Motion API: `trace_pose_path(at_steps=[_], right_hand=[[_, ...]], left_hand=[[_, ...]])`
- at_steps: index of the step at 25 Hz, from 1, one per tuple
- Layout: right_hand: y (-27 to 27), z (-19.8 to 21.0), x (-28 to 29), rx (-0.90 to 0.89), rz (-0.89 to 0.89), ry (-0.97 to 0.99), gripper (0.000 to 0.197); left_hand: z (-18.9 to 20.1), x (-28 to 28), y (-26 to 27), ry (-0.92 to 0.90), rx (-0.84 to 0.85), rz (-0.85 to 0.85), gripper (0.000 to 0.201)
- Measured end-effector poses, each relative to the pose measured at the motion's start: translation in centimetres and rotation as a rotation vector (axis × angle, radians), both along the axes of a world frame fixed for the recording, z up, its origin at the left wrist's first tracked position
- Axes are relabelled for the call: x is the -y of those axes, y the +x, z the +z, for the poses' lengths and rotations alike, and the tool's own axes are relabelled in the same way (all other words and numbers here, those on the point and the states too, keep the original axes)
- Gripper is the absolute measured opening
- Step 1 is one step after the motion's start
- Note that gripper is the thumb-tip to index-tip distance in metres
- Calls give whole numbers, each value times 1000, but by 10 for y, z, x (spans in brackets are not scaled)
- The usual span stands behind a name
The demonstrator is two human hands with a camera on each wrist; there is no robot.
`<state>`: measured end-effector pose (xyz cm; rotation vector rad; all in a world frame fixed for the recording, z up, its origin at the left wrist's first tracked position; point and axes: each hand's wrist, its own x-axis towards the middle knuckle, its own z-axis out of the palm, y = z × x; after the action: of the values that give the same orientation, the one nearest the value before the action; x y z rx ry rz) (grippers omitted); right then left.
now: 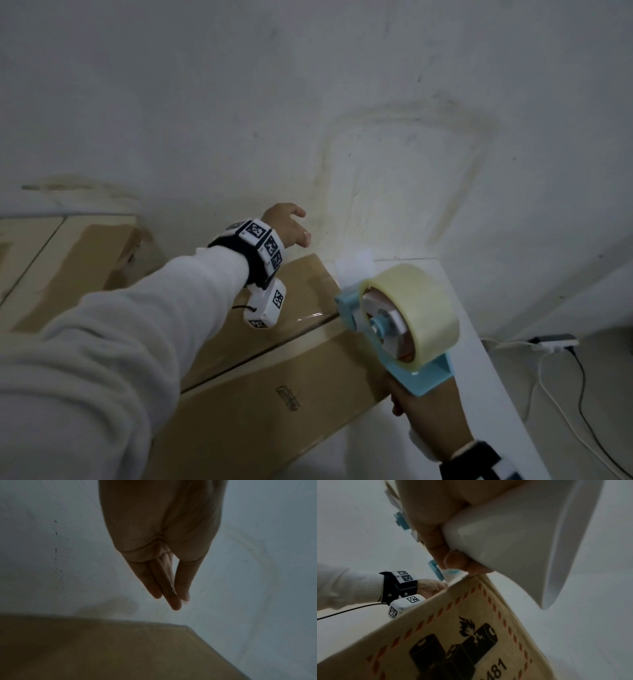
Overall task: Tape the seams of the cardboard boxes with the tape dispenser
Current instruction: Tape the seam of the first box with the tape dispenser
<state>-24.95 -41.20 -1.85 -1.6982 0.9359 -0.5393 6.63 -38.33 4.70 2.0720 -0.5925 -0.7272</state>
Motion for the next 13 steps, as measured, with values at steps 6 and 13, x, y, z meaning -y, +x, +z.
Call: trace_pose_path(at_steps=[6,13], right_hand=[[9,-15,5,-57,-40,47,41],[9,-11,5,-72,-2,3,41]], left_hand=[[-16,15,7,219,17,-46,77],[-15,18,2,444,41,-175,88]])
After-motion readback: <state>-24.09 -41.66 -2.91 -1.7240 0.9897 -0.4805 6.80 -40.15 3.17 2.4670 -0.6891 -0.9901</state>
